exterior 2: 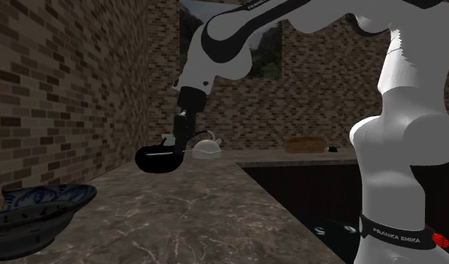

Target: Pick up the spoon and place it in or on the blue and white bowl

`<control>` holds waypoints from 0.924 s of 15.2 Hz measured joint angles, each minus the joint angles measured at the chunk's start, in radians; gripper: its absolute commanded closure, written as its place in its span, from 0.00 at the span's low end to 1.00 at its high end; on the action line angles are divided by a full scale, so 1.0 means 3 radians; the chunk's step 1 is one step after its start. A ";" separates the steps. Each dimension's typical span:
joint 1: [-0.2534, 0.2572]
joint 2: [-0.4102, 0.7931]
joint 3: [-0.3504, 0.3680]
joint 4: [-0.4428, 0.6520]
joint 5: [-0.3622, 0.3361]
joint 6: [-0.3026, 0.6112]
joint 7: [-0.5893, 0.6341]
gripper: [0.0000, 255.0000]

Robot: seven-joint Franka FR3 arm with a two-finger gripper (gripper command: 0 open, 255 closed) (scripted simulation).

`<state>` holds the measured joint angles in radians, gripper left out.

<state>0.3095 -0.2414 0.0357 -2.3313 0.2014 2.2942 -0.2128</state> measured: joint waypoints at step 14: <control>0.0178 0.0592 0.0332 0.0943 -0.0187 -0.0273 0.0654 1.00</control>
<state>0.3630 -0.0638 0.1351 -2.0484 0.1453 2.2124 -0.0165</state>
